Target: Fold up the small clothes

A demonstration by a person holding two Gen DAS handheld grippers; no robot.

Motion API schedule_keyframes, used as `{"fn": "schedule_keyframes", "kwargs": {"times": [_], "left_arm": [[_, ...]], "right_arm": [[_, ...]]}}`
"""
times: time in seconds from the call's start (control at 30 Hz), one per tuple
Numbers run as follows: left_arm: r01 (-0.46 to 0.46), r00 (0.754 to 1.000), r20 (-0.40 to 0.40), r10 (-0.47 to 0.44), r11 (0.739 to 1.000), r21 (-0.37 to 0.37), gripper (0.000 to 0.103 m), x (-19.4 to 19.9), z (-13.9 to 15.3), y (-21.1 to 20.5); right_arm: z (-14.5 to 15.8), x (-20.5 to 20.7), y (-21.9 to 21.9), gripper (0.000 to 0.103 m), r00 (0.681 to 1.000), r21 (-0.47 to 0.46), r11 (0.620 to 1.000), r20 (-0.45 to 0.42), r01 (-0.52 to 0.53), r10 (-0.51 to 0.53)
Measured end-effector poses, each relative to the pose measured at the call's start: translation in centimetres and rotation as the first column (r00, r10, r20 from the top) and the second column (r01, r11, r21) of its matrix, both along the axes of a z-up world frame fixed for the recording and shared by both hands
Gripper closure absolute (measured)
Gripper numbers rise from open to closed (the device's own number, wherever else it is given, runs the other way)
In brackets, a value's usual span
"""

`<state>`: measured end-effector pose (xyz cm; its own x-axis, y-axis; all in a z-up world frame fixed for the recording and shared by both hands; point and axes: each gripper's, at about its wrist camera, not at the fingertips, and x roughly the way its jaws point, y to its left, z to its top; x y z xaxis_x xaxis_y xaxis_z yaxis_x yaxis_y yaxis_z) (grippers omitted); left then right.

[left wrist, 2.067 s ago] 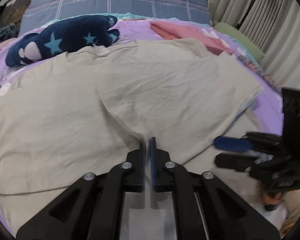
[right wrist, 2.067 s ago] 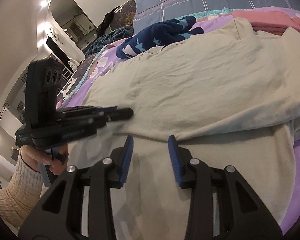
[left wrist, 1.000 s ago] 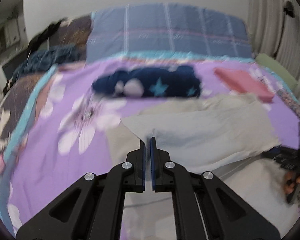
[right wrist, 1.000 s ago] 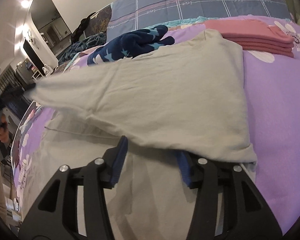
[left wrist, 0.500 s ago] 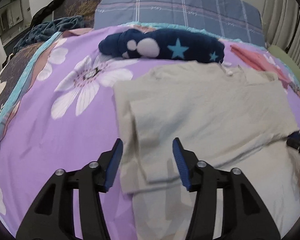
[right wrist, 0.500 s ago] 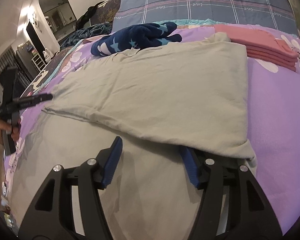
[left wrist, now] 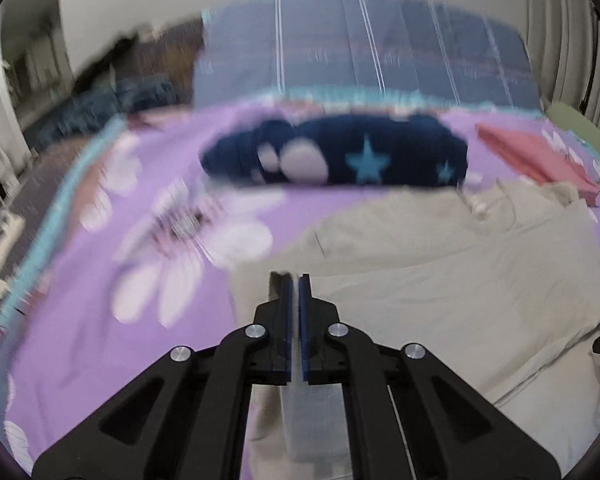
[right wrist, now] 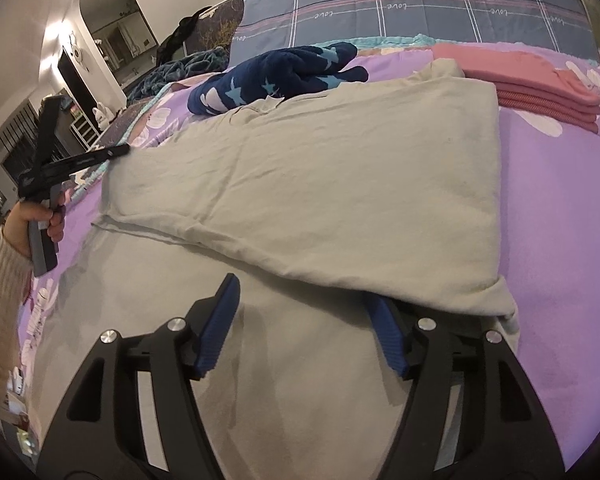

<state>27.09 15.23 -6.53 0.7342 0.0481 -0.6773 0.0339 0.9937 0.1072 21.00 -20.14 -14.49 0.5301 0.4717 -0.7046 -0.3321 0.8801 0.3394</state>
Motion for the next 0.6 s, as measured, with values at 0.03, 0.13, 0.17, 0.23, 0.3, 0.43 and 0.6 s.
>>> {"fn": "schedule_keyframes", "kwargs": {"times": [0.03, 0.13, 0.17, 0.23, 0.3, 0.43, 0.6], "left_arm": [[-0.006, 1.0, 0.002, 0.006, 1.0, 0.011, 0.096, -0.1, -0.1, 0.1], [-0.075, 0.995, -0.05, 0.082, 0.989, 0.129, 0.066, 0.5, -2.1, 0.4], [-0.082, 0.995, -0.052, 0.091, 0.987, 0.14, 0.065, 0.3, -2.5, 0.5], [-0.067, 0.997, -0.034, 0.07, 0.993, 0.1, 0.065, -0.5, -2.1, 0.2], [0.002, 1.0, -0.009, -0.001, 0.999, 0.036, 0.064, -1.7, -1.2, -1.1], [0.188, 0.981, -0.04, -0.189, 0.982, -0.035, 0.046, -2.7, -1.7, -5.4], [0.209, 0.971, -0.125, -0.206, 0.978, 0.009, 0.04, -2.3, -6.2, -7.8]], "right_arm": [[0.0, 0.0, 0.0, 0.037, 1.0, 0.003, 1.0, -0.001, 0.0, 0.0], [0.1, 0.0, 0.1, 0.037, 1.0, -0.005, 1.0, 0.002, 0.0, 0.0], [0.1, 0.0, 0.2, 0.037, 1.0, -0.011, 1.0, 0.004, 0.001, -0.001], [0.2, -0.1, 0.3, 0.037, 1.0, -0.019, 1.0, 0.009, 0.002, -0.002], [0.4, -0.2, 0.4, 0.037, 1.0, -0.03, 1.0, 0.012, 0.003, -0.003], [1.8, -0.9, 0.0, 0.04, 0.999, -0.025, 0.999, 0.024, -0.027, 0.028], [6.2, 0.3, -6.2, 0.04, 0.992, 0.147, 0.986, 0.086, 0.078, -0.091]]}}
